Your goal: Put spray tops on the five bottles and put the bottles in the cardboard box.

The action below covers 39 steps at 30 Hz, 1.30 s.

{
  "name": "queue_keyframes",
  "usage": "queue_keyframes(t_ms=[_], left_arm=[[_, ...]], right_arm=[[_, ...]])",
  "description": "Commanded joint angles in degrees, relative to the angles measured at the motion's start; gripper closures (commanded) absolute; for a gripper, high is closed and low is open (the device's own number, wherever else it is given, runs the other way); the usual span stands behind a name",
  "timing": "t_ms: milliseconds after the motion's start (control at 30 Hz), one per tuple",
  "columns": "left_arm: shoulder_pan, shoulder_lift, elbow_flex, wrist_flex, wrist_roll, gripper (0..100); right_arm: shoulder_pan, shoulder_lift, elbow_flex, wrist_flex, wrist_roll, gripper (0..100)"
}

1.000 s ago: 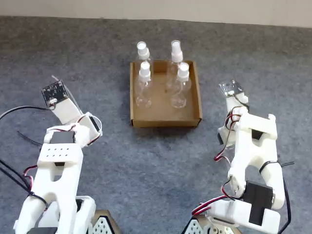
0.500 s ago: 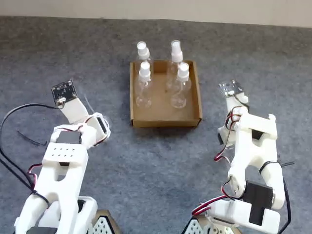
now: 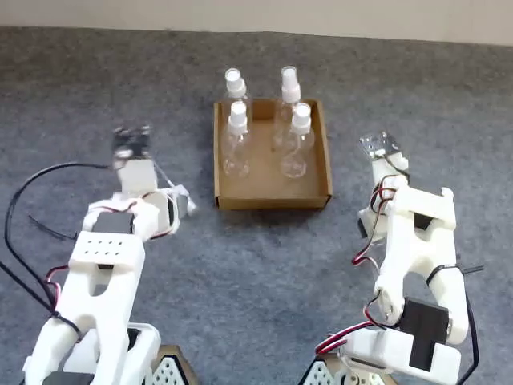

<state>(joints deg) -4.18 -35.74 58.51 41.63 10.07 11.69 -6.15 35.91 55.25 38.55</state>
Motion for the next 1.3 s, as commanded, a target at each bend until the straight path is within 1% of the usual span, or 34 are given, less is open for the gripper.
queue_keyframes(t_ms=[0,100,200,267,300,467,633,700,1067,1267], left_arm=[[0.0,1.6,-8.7,5.4,-35.9,80],[-0.4,3.8,-13.4,9.1,-58.1,80],[-0.2,6.5,-16.9,12.8,-76.0,79],[-0.2,9.1,-18.4,13.7,-85.9,79],[-0.2,10.7,-19.0,13.5,-88.3,79],[-0.1,22.1,-25.3,9.9,-89.2,79],[1.1,30.8,-33.5,13.7,-96.2,79],[2.2,32.9,-34.7,14.0,-97.5,79],[8.7,35.6,-34.7,14.0,-97.9,79],[8.6,35.7,-33.5,13.8,-97.9,80]], right_arm=[[-0.4,0.7,1.5,-0.3,-0.4,99.3],[-0.4,0.7,1.5,-0.3,-0.5,99.3],[-0.4,0.7,1.5,-0.3,-0.5,99.3],[-0.4,0.7,1.5,-0.3,-0.5,99.3],[-0.4,0.7,1.5,-0.3,-0.5,99.3],[-0.4,0.7,1.5,-0.3,-0.4,99.3],[-0.2,0.7,1.5,-0.3,-0.3,99.3],[-0.2,0.7,1.5,-0.3,-0.3,99.3],[-0.4,0.7,1.4,-0.3,-0.3,99.3],[-0.3,0.7,1.4,-0.3,-0.3,99.3]])
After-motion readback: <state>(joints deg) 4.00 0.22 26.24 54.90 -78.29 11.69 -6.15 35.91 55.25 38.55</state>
